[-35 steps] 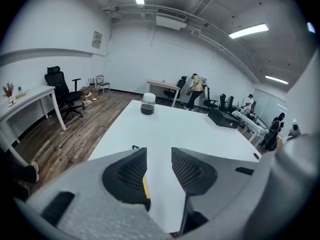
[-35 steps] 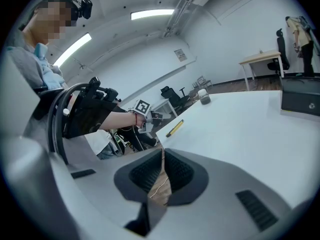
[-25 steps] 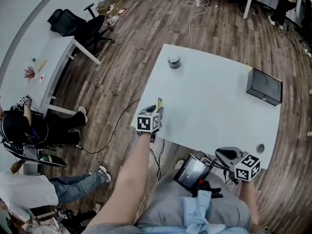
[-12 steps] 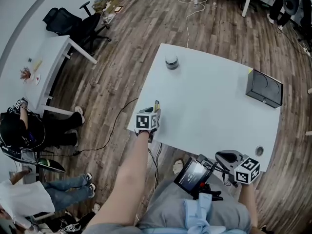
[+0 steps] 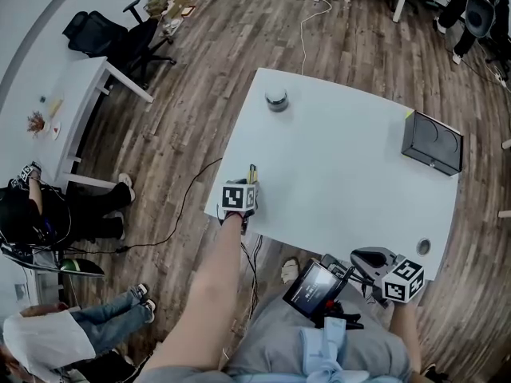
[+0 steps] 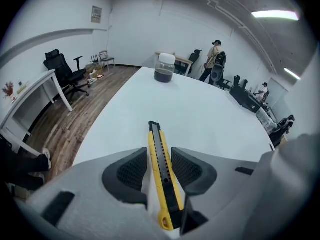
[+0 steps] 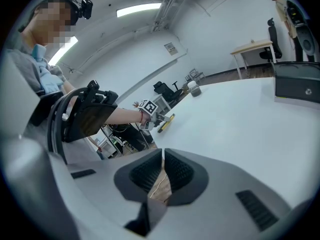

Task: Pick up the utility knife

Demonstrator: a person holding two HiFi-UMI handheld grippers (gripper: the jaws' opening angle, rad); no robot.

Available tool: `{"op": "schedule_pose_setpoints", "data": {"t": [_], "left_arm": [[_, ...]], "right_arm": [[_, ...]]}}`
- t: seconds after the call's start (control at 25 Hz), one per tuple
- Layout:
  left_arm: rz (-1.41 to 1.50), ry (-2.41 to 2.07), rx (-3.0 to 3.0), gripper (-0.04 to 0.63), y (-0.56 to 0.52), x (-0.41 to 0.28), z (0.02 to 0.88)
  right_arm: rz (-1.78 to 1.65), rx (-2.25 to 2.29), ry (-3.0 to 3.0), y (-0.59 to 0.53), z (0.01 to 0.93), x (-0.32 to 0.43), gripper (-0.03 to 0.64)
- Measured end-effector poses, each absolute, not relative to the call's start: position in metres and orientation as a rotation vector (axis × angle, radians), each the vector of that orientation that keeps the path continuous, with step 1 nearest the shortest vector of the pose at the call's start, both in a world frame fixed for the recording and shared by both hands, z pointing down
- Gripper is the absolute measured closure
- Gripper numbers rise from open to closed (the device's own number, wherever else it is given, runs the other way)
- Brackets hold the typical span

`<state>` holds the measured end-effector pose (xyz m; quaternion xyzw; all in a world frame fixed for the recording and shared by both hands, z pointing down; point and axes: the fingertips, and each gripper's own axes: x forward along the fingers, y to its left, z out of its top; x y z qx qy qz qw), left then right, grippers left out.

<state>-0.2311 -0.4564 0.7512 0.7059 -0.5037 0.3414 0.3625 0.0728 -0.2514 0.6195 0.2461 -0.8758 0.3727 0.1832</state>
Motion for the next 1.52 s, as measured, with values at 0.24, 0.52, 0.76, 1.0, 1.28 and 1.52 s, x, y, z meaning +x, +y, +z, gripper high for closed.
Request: {"op": "schedule_pose_setpoints", "data": {"t": [0.24, 0.52, 0.76, 1.0, 1.28, 1.52], "left_arm": [[0.923, -1.289, 1.792, 0.456, -0.457, -0.233, 0.755], [1.036, -1.277, 1.776, 0.453, -0.454, -0.23, 0.758], [1.059, -1.284, 1.716, 0.411, -0.45, -0.236, 0.758], [1.106, -1.217, 1.666, 0.413, -0.439, -0.238, 0.759], [1.121, -1.218, 1.649, 0.414, -0.439, -0.235, 0.761], [1.086, -1.232, 1.626, 0.466, -0.435, -0.229, 0.763]], "right_arm": [[1.05, 0.703, -2.476, -0.255, 0.617, 0.07, 0.588], [1.049, 0.716, -2.474, -0.252, 0.617, 0.078, 0.588], [1.055, 0.737, -2.472, -0.248, 0.613, 0.083, 0.587], [1.052, 0.747, -2.474, -0.25, 0.612, 0.083, 0.588], [1.05, 0.751, -2.477, -0.251, 0.613, 0.085, 0.586], [1.047, 0.755, -2.478, -0.253, 0.612, 0.083, 0.588]]}}
